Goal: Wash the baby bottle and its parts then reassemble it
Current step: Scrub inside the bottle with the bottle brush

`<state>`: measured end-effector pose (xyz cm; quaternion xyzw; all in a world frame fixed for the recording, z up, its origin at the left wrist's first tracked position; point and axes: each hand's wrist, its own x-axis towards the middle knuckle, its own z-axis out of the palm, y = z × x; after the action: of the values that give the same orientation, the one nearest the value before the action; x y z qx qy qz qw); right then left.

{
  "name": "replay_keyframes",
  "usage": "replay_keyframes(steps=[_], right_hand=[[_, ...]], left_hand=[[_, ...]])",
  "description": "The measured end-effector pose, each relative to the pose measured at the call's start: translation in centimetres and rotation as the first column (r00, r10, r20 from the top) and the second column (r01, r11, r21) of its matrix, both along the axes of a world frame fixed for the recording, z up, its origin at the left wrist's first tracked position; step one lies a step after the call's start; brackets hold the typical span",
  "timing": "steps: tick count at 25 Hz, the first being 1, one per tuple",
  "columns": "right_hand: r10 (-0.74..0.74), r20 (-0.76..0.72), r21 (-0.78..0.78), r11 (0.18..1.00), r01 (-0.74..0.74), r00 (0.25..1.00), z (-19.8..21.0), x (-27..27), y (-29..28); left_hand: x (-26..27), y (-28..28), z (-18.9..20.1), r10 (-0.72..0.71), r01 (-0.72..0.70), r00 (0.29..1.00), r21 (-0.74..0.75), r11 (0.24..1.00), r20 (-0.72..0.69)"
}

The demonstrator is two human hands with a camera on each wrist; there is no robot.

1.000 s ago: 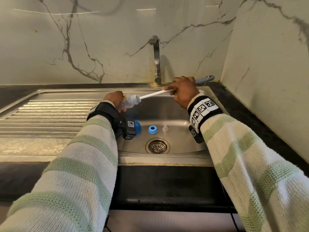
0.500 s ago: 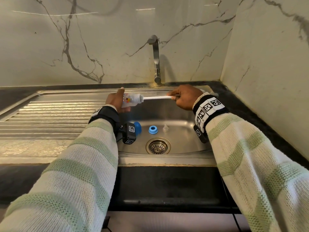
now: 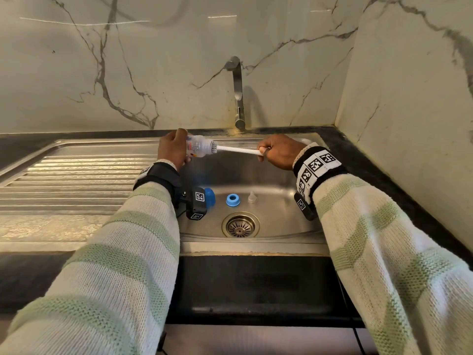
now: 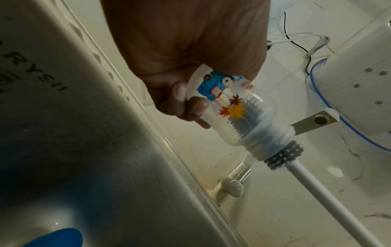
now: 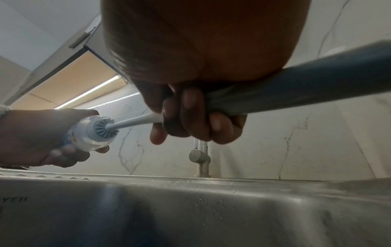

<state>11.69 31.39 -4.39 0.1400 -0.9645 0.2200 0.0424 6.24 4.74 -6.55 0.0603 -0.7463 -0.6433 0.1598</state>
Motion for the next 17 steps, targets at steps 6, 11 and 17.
replay_keyframes(steps=[6, 11, 17], right_hand=[[-0.051, -0.079, 0.098, 0.993, 0.059, 0.996, -0.5, 0.0, 0.9], [-0.076, -0.136, 0.122, 0.988, 0.093, 0.988, 0.6, 0.7, 0.3], [-0.061, -0.017, 0.059, 0.996, 0.062, 0.998, 0.4, 0.4, 0.5]], left_hand=[[-0.3, -0.4, -2.0, -0.16, 0.164, 0.928, 0.016, 0.986, 0.337], [-1.0, -0.3, -0.8, -0.071, 0.078, 0.981, -0.031, 0.997, 0.18], [-0.9, -1.0, -0.4, -0.018, 0.019, 1.0, -0.126, 0.992, 0.004]])
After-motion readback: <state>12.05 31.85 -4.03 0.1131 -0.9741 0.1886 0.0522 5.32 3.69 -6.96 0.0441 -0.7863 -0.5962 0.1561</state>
